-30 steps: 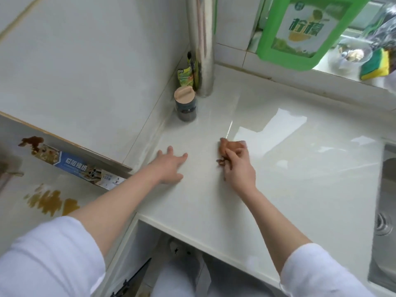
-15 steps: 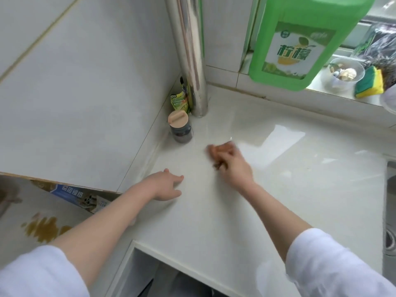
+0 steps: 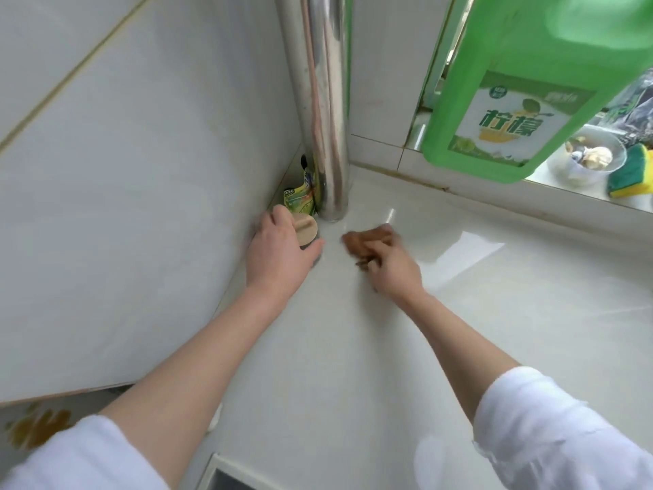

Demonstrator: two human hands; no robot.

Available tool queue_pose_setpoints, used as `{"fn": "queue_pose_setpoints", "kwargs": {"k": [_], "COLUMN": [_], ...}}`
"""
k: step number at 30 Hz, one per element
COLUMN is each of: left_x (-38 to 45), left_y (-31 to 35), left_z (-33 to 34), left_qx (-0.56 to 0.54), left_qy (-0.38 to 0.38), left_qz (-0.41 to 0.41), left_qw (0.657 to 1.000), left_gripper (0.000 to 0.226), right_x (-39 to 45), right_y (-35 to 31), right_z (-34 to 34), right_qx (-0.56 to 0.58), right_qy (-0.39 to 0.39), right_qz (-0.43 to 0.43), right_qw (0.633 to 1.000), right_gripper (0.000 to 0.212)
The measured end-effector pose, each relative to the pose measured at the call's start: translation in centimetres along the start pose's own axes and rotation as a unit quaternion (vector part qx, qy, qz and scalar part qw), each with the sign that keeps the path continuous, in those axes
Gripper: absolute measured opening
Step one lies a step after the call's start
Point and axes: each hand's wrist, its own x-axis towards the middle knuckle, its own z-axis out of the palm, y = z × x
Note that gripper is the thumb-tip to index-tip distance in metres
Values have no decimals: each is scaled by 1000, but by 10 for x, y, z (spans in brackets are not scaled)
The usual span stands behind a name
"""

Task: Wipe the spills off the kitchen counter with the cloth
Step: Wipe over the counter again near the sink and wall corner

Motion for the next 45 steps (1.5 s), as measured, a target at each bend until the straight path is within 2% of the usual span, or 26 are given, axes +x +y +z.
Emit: {"fn": "queue_pose_setpoints", "kwargs": {"k": [2,4,6,9,10,11,13,15,17,22,26,28,31,33,36,39,41,42,43,45], "left_x": [5,9,9,-3,-7,-12,-21,-27,-33,-39,-34,-29,-22,-19,-13,-4,6,13,21,38], "left_y": [1,-2,-5,-12,-14,-17,-23,-29,-34,-38,-34,-31,-23,-17,-8,-2,2,5,8,15], "left_z": [0,-3,-8,-15,-16,-16,-16,-18,-20,-23,-22,-24,-28,-34,-41,-49,-52,-53,-54,-53], "left_qx": [-18,-17,-13,15,31,47,70,89,103,124,122,137,165,195,231,264,285,273,242,169], "left_qy": [3,-6,-17,-35,-38,-44,-63,-70,-73,-96,-115,-133,-181,-223,-278,-318,-305,-269,-218,-95], "left_qz": [-3,-7,-5,16,21,22,24,32,40,38,34,34,31,24,22,25,46,59,71,83], "left_qw": [1000,1000,1000,999,999,998,995,993,991,987,985,981,969,955,932,910,908,922,943,978], "left_gripper": [53,51,52,57,58,57,55,52,49,47,51,50,49,50,56,59,58,55,52,46], "right_x": [-26,-34,-18,21,28,31,20,-2,-3,28,-6,-10,1,10,11,-1,-11,-12,-9,7], "right_y": [-15,-11,-2,9,5,-3,-24,-43,-51,-55,-48,-22,21,32,20,5,-9,-13,-14,-9], "right_z": [21,21,9,-4,-1,8,35,57,63,75,54,23,-24,-36,-24,8,25,28,28,25], "right_qx": [-34,-41,-44,-12,-5,-5,-21,-49,-59,-143,-40,-44,-70,-40,-50,-72,-72,-69,-64,-54], "right_qy": [-103,-127,-85,47,67,64,0,-80,-107,-102,-158,-133,-25,32,56,-4,-56,-77,-90,-90], "right_qz": [-99,-132,-97,55,85,78,-26,-144,-197,-139,-182,-160,-27,37,27,-58,-143,-177,-192,-153], "right_qw": [989,982,991,997,994,995,999,985,973,975,970,977,997,998,997,996,985,979,975,983], "right_gripper": [39,38,37,43,45,45,45,46,46,42,34,32,40,42,40,43,44,43,41,41]}}
